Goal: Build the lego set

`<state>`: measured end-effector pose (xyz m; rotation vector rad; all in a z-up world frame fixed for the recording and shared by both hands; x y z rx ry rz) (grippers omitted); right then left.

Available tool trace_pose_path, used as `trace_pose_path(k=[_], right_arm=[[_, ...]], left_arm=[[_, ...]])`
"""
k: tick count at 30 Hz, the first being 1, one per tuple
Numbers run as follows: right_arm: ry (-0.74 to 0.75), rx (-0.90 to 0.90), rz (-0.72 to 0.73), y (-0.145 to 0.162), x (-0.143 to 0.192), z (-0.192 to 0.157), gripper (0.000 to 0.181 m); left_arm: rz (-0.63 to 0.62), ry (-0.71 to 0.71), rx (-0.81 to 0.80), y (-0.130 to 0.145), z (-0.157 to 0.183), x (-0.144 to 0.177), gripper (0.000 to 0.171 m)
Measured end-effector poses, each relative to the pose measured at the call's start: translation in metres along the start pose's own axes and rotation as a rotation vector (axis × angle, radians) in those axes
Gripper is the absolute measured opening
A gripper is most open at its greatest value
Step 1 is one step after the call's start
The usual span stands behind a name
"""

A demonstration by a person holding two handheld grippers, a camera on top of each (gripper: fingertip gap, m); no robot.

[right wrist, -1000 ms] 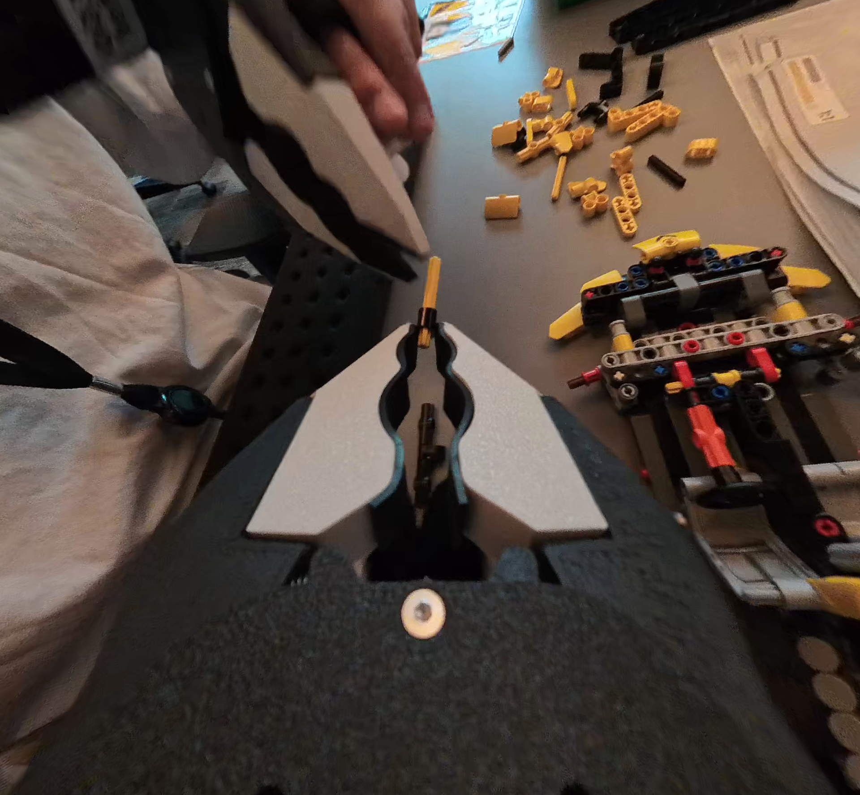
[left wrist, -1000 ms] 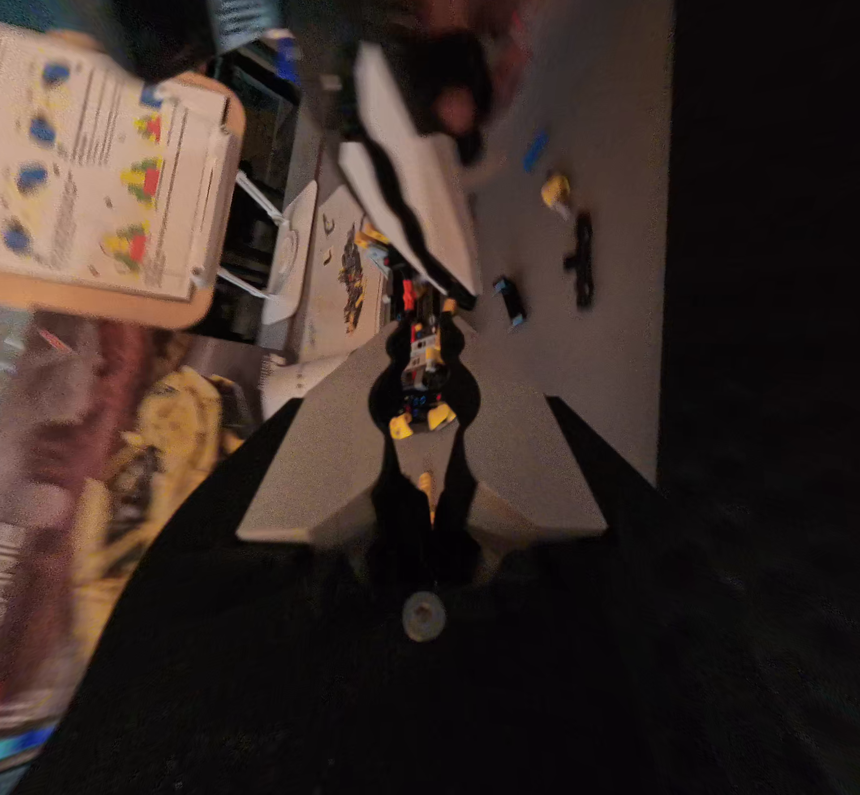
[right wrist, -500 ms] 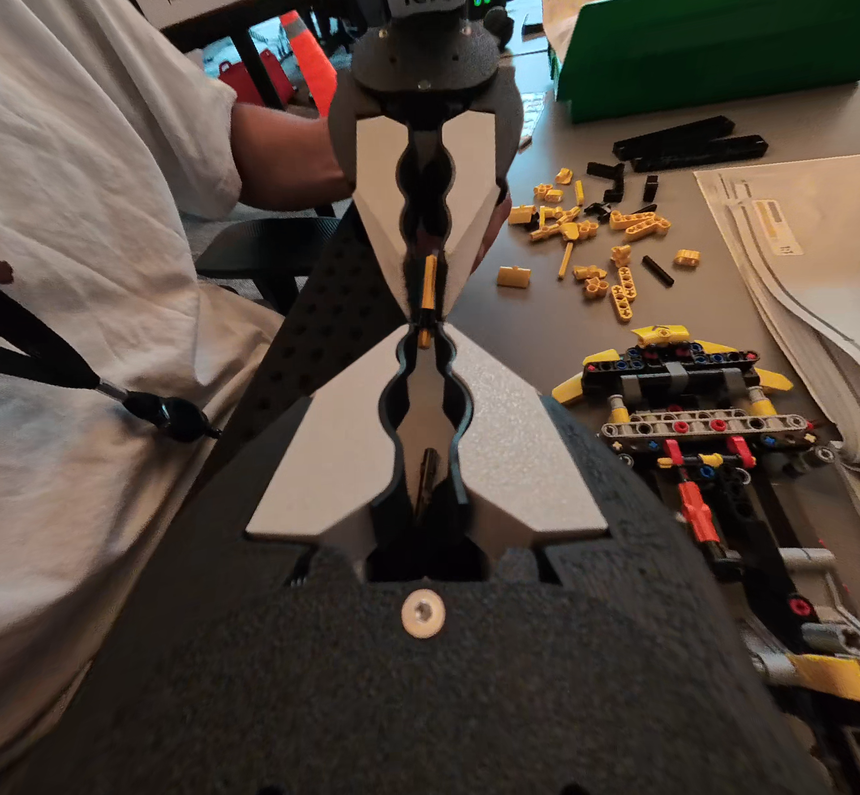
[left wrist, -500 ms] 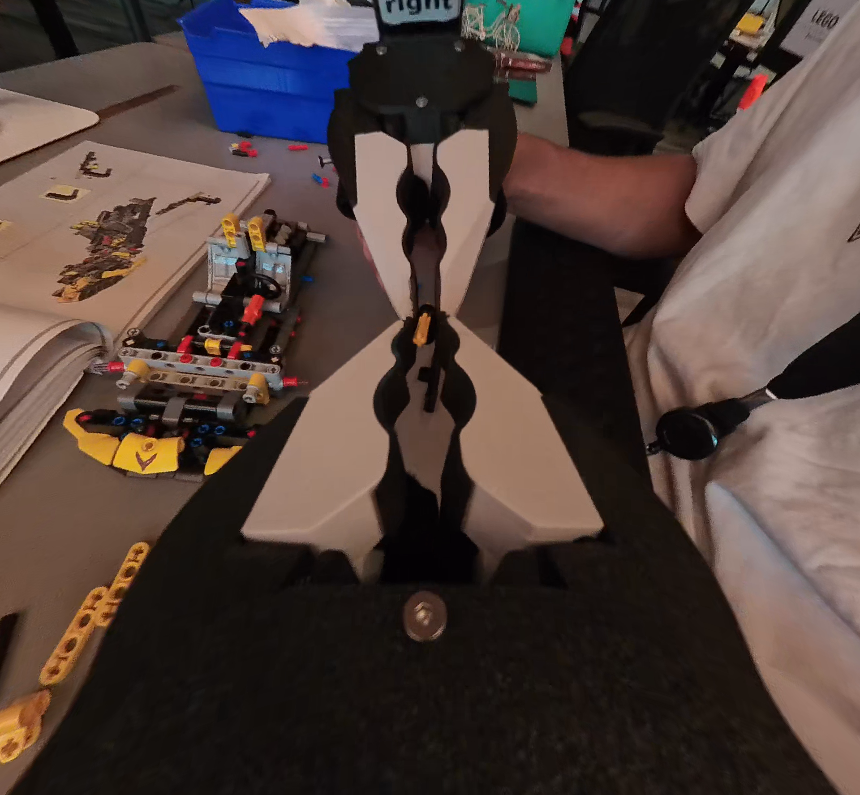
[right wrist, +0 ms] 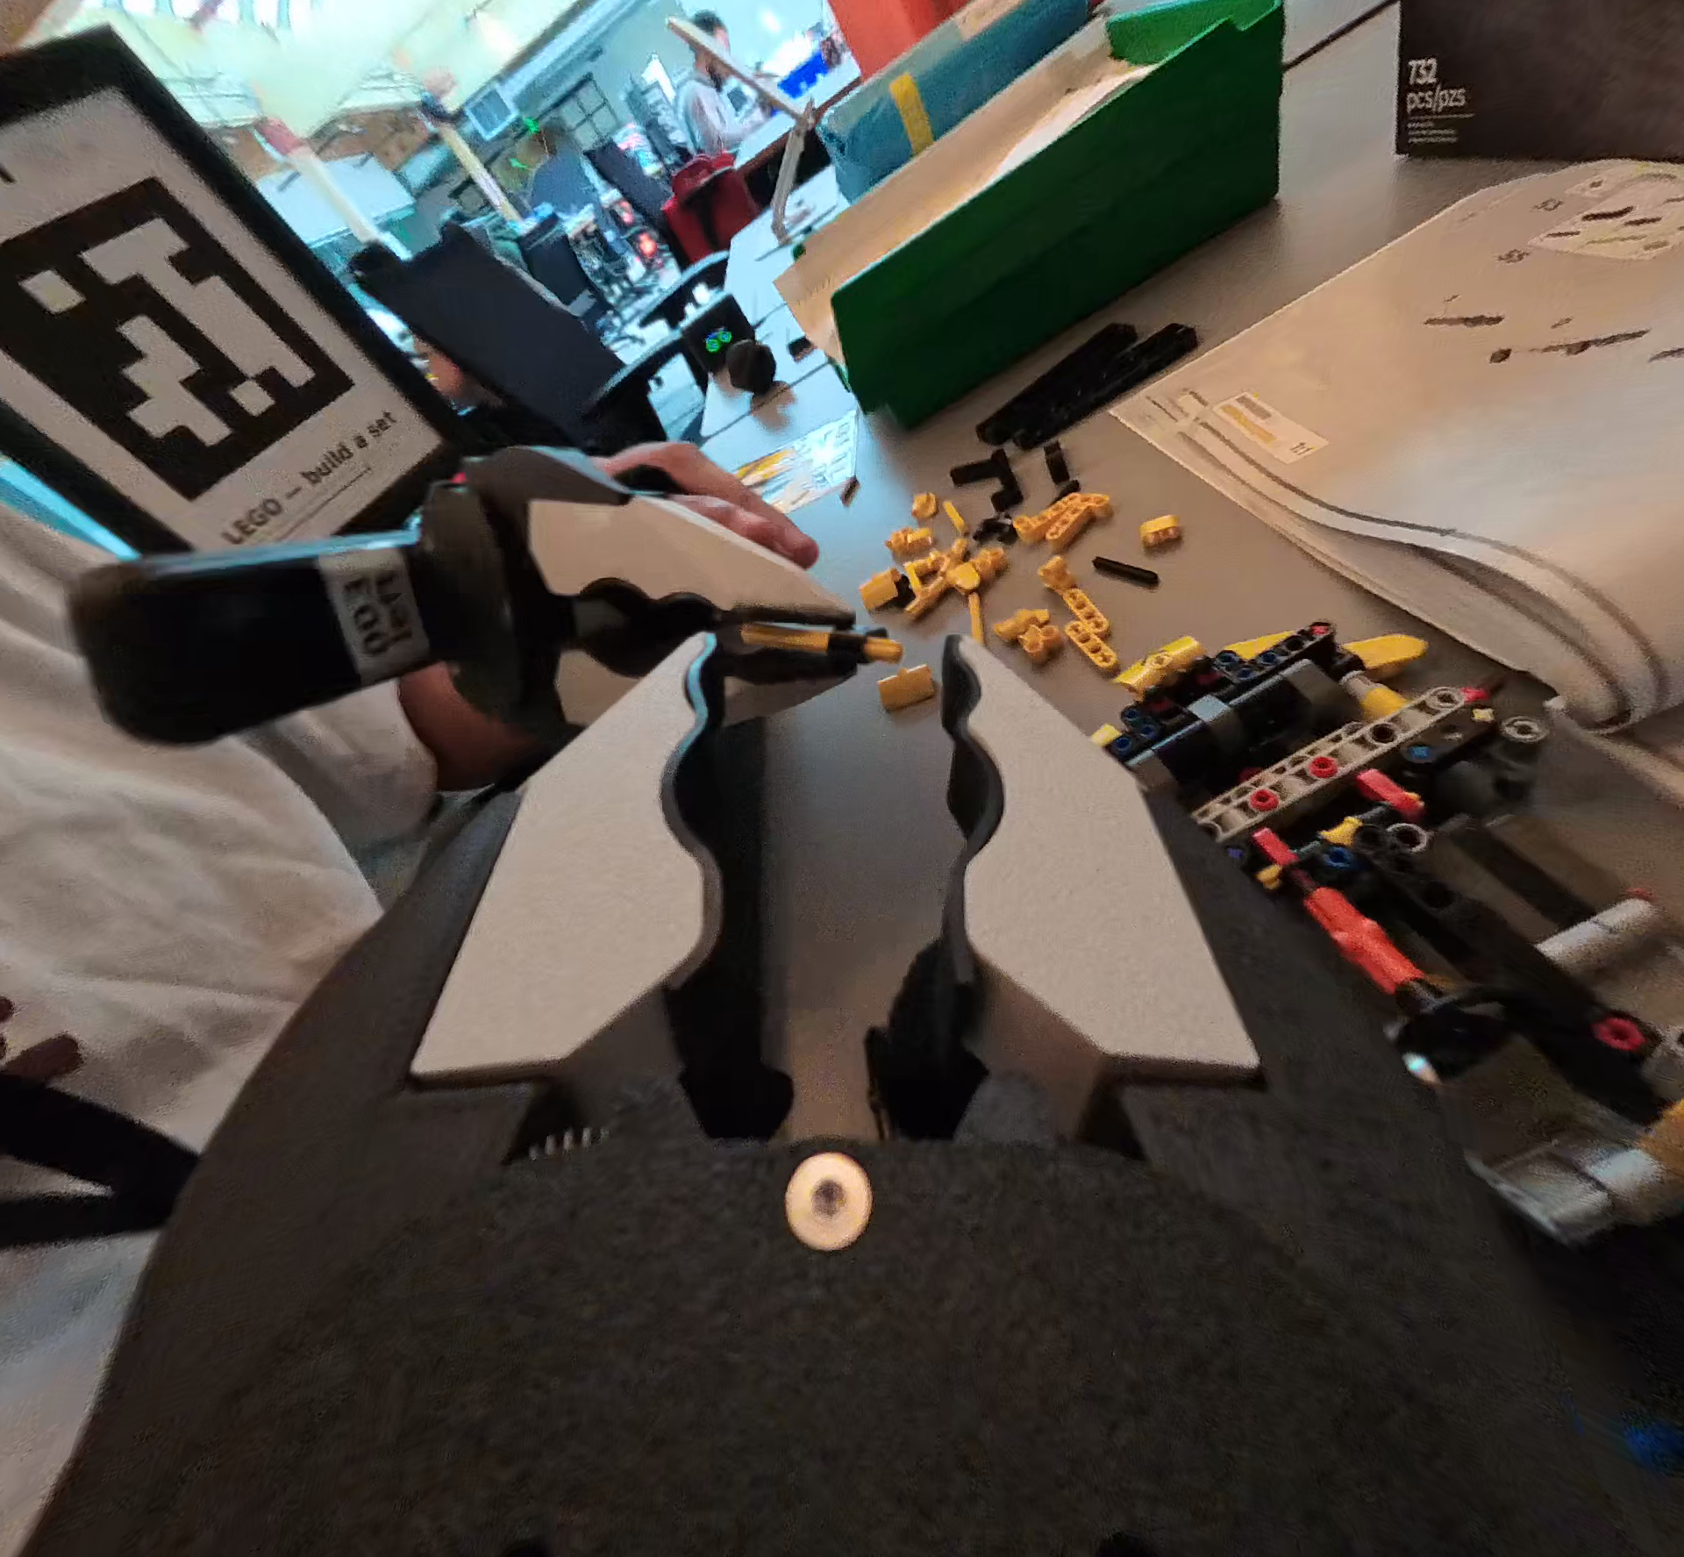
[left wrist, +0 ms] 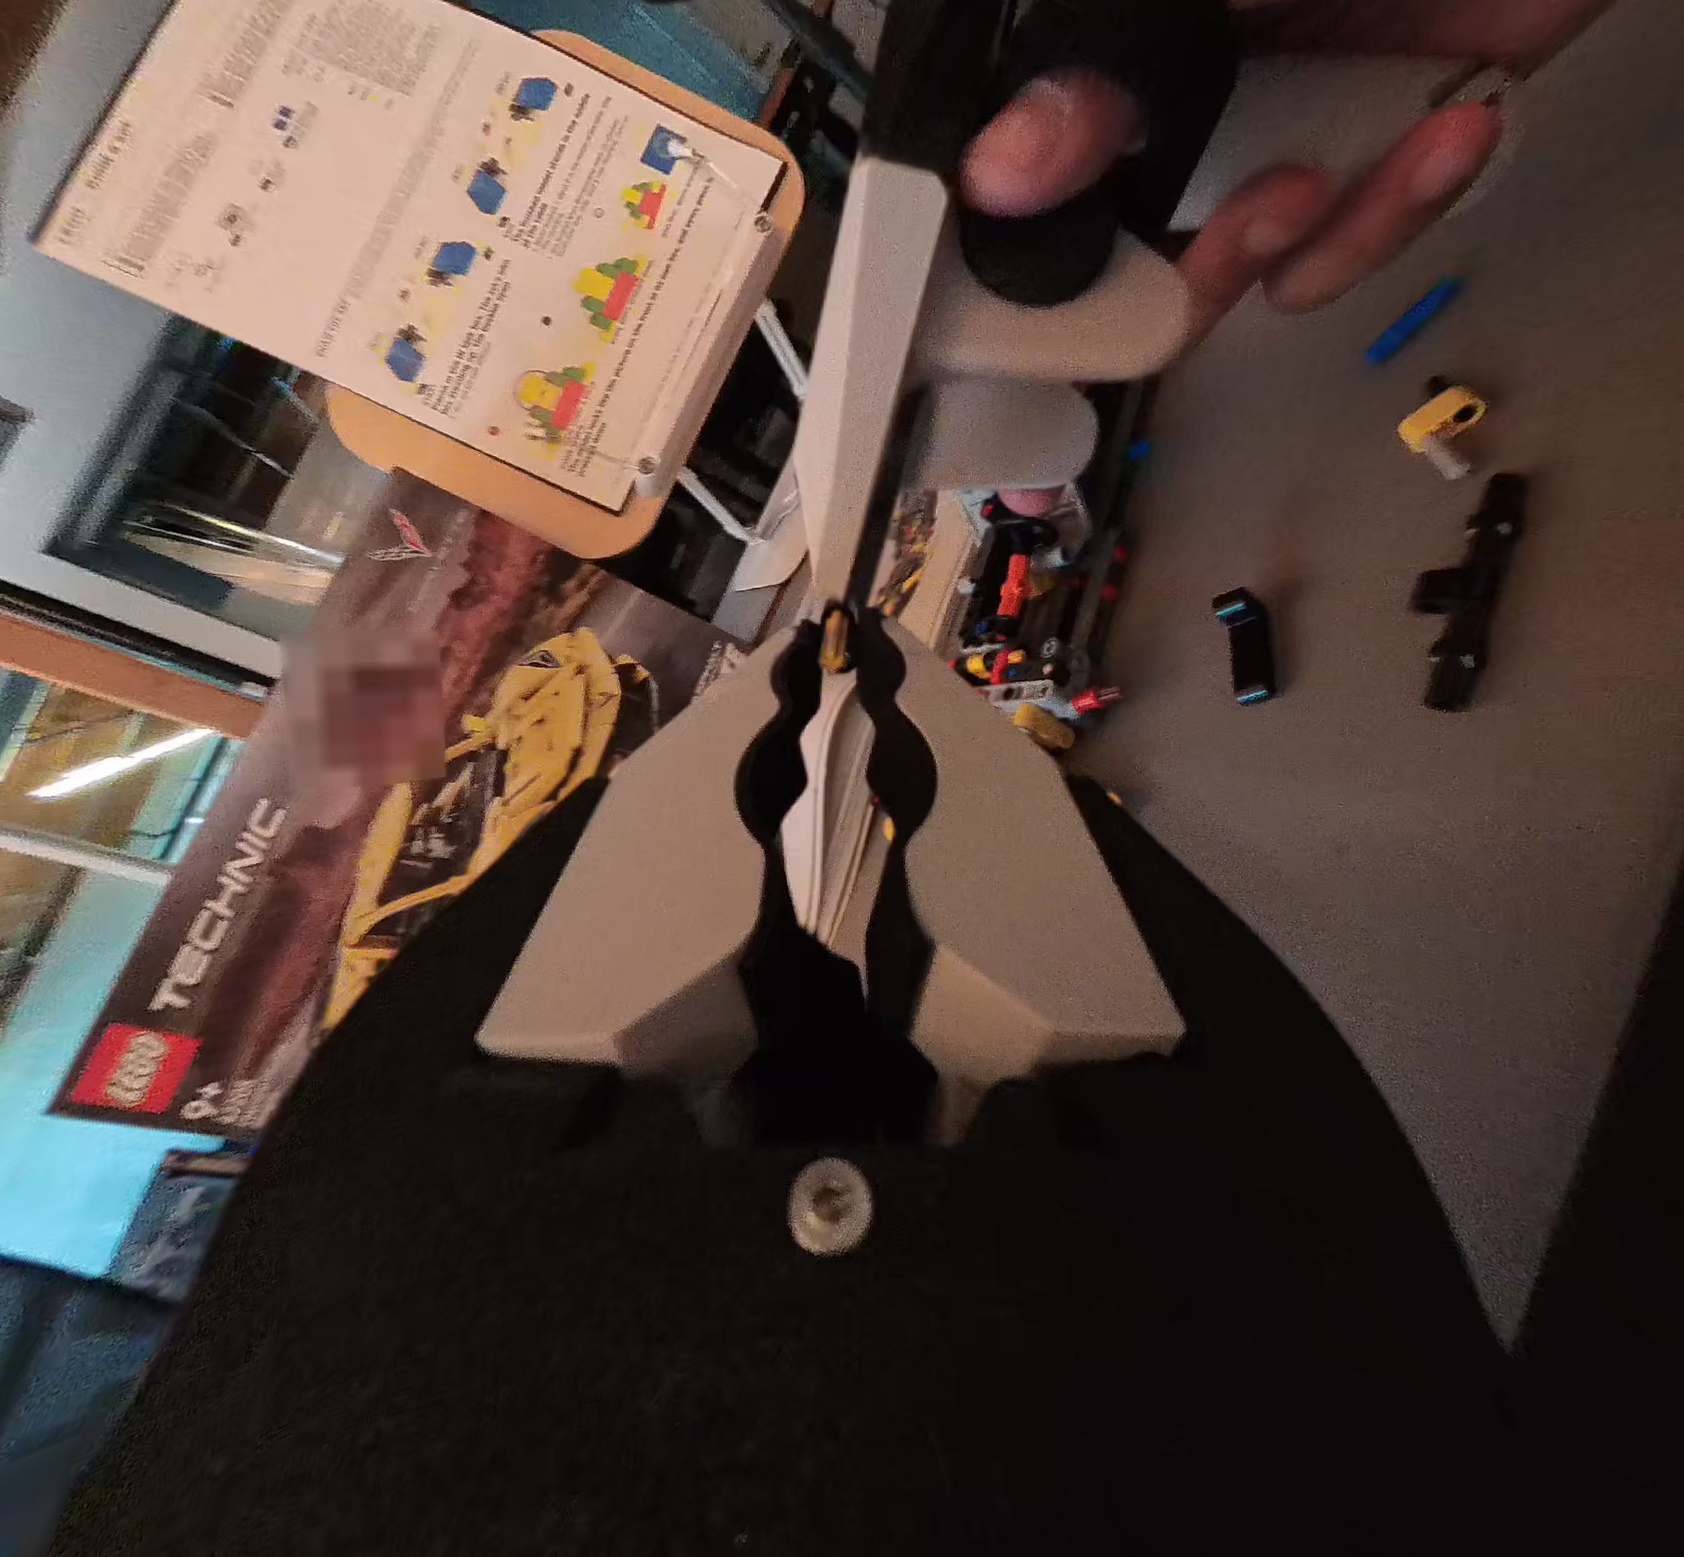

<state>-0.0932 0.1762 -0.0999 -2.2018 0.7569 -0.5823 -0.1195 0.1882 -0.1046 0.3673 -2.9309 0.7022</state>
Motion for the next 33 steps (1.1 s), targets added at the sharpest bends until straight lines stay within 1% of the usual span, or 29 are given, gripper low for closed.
trace_pose_path(k=[4,6,9,12,14,22,28,33], right_arm=[[0.091,0.12,-0.018,0.006,-0.009,0.001,0.045],[0.115,0.14,-0.014,0.005,-0.009,0.002,0.044],[0.123,0.134,-0.015,0.007,-0.009,0.003,0.044],[0.086,0.098,-0.04,0.009,-0.008,0.002,0.042],[0.075,0.091,-0.05,0.01,-0.007,0.002,0.041],[0.2,0.132,-0.035,0.008,-0.008,0.009,0.041],[0.2,0.083,-0.032,0.009,-0.011,0.008,0.041],[0.192,0.04,-0.032,0.01,-0.012,0.009,0.041]], left_arm=[[-0.071,-0.033,-0.066,0.002,0.0,-0.005,0.005],[-0.09,-0.036,-0.097,0.001,0.0,-0.006,0.005],[-0.096,-0.043,-0.144,-0.002,0.002,-0.007,0.005],[-0.071,-0.029,-0.129,-0.007,0.004,-0.006,0.005],[-0.077,-0.014,-0.117,-0.007,0.006,-0.007,0.005],[-0.143,-0.008,-0.112,-0.001,0.008,-0.012,0.006],[-0.185,-0.064,-0.214,0.001,0.007,-0.015,0.009],[-0.184,-0.056,-0.208,0.002,0.008,-0.016,0.008]])
Point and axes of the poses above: each gripper's, where its closed fingertips meet, x back along the fingers, y out of its underside, z = x × y across the jaws, the point moved 2 cm from there along x, back along the fingers, and after that the axes turned 10 degrees about -x, right-handed, at the moved point
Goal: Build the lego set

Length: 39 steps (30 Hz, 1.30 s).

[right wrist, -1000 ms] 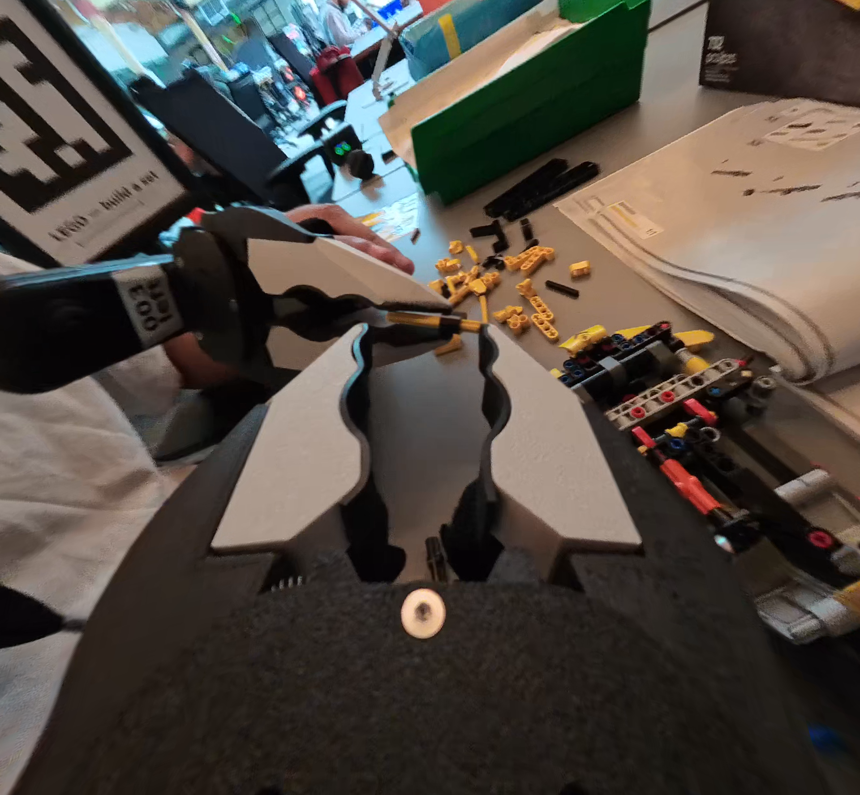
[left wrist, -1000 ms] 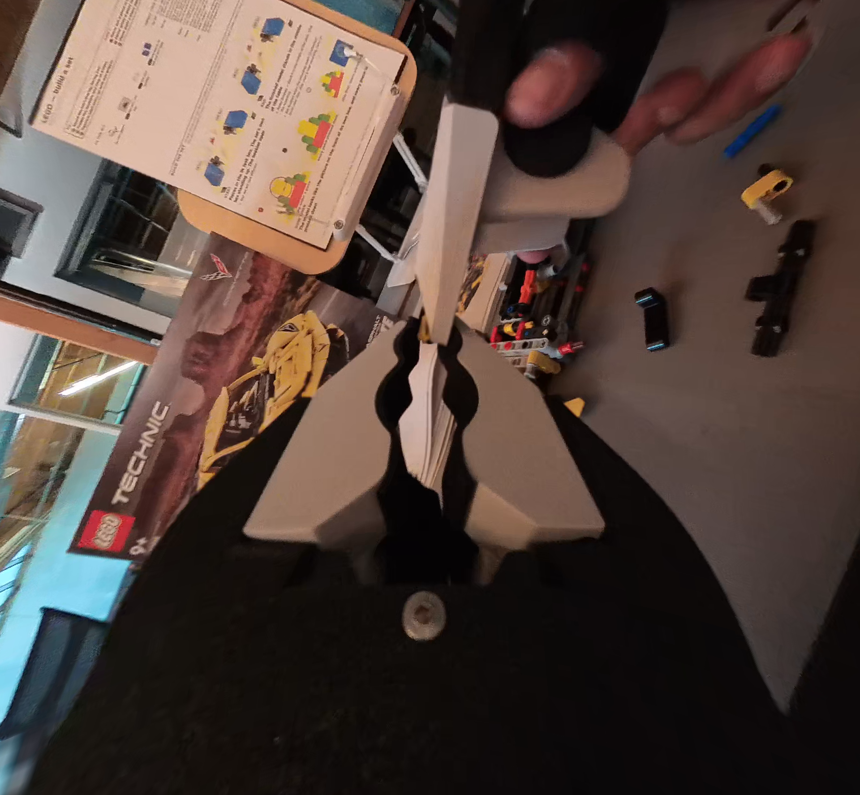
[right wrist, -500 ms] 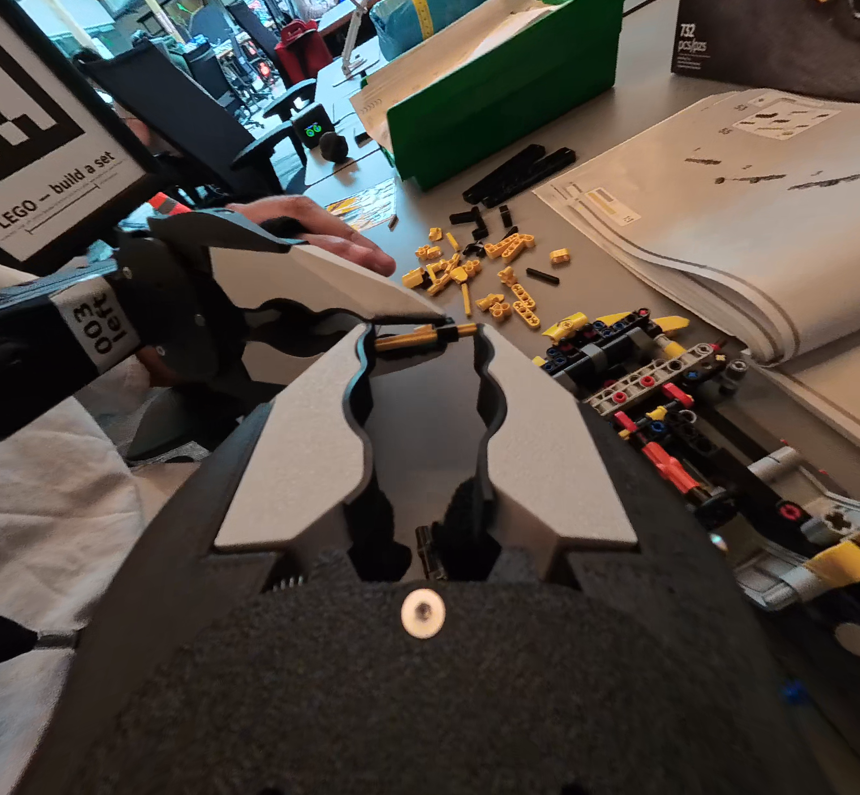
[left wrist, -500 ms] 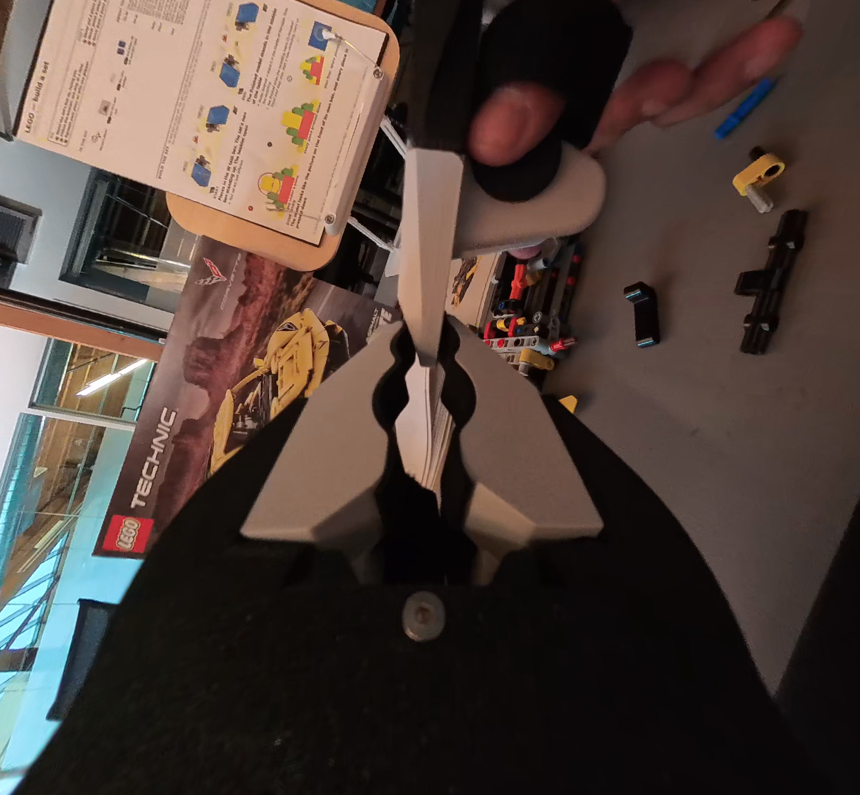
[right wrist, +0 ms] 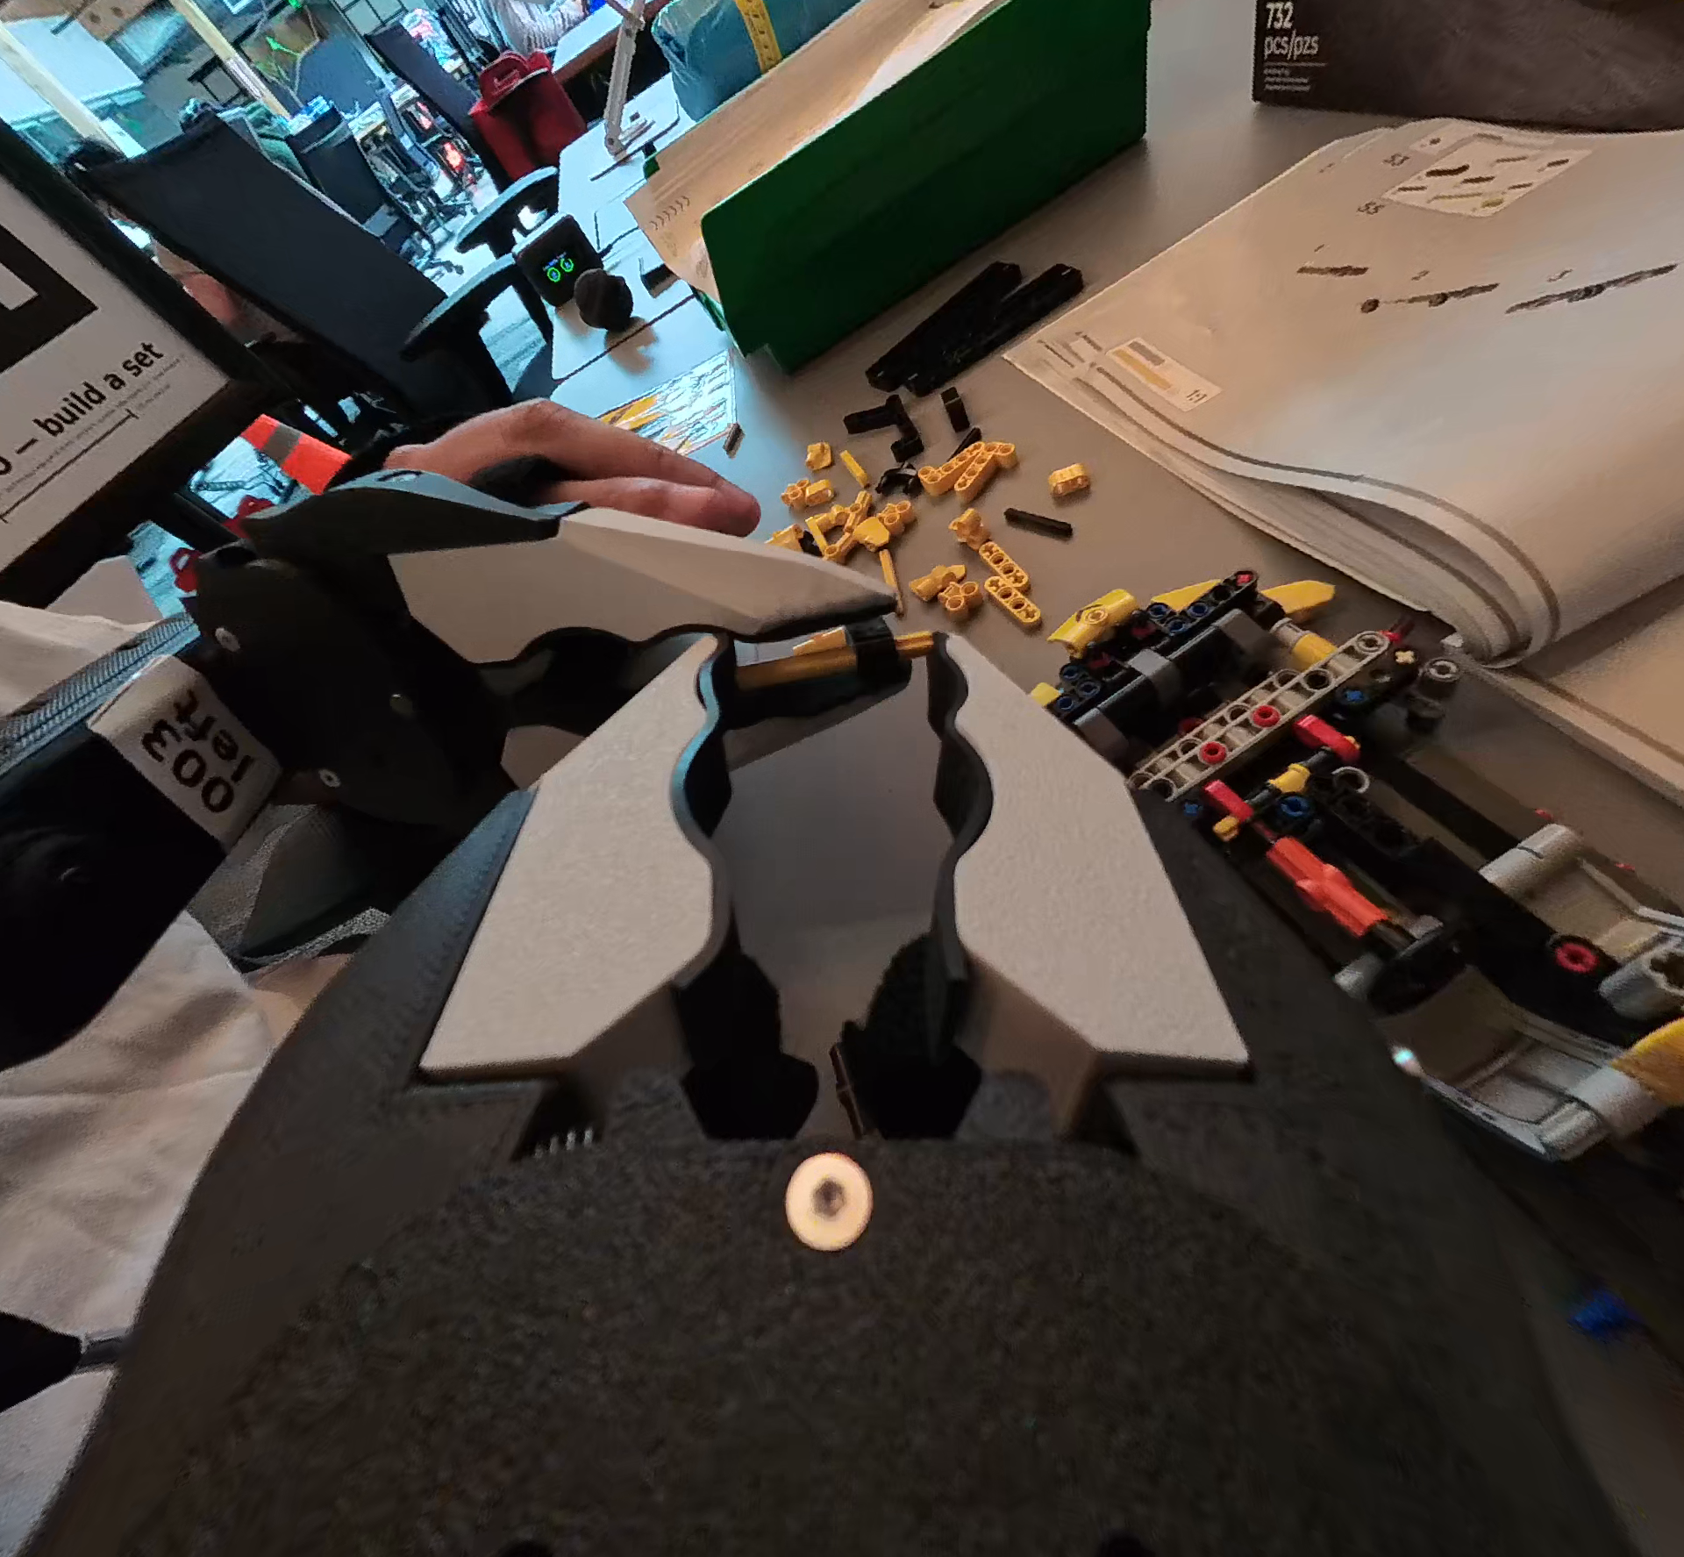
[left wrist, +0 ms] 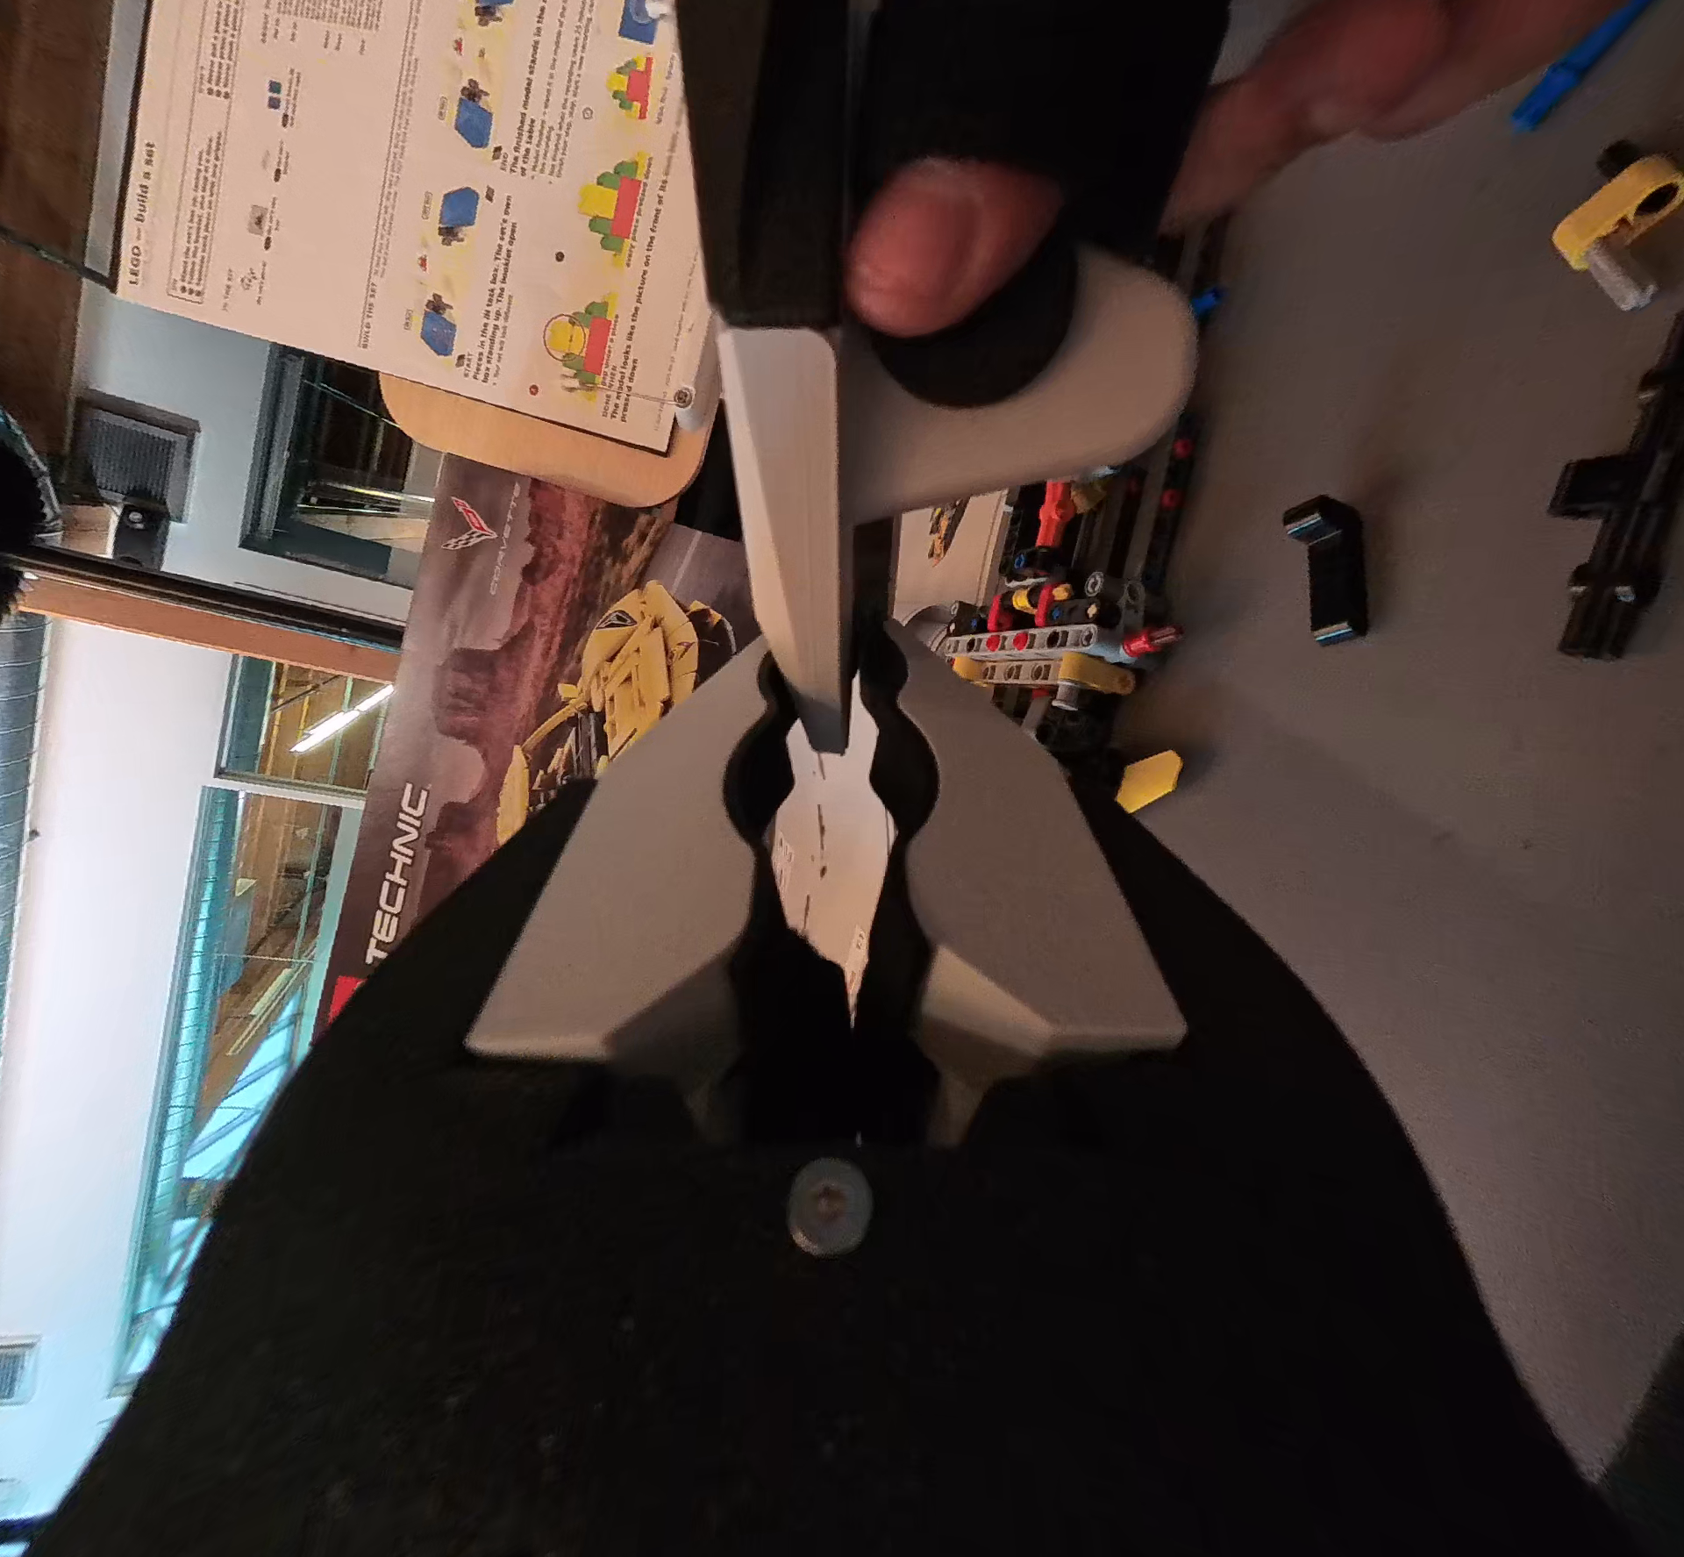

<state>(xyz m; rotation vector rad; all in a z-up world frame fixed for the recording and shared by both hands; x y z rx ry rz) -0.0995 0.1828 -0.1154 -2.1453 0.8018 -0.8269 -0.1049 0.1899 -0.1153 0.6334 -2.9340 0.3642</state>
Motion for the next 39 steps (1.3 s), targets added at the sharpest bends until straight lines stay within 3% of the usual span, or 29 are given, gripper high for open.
trace_pose_path(k=[9,15,17,20,23,29,34,39], right_arm=[[-0.004,0.05,-0.028,0.006,-0.002,0.0,0.041],[-0.146,0.066,0.06,-0.011,0.018,-0.002,0.046],[-0.199,0.125,-0.075,0.005,0.031,-0.003,0.033],[-0.086,0.297,-0.385,0.059,0.04,0.008,0.036],[-0.005,0.411,-0.456,0.094,0.038,0.009,0.031],[0.134,0.546,-0.487,0.107,0.031,0.023,0.022],[0.099,0.508,-0.531,0.113,0.031,0.025,0.021],[0.096,0.515,-0.54,0.113,0.029,0.025,0.008]], left_arm=[[0.082,0.042,0.045,0.001,0.006,0.002,0.006],[0.148,0.128,0.278,0.016,0.002,0.002,0.005],[0.184,0.2,0.425,0.023,0.004,0.003,0.004],[0.255,0.335,0.618,0.026,0.012,0.009,0.004],[0.343,0.473,0.694,0.017,0.024,0.017,0.005],[0.46,0.614,0.676,-0.004,0.038,0.032,0.005],[0.479,0.649,0.644,-0.007,0.045,0.036,0.005],[0.484,0.649,0.578,-0.01,0.051,0.038,0.005]])
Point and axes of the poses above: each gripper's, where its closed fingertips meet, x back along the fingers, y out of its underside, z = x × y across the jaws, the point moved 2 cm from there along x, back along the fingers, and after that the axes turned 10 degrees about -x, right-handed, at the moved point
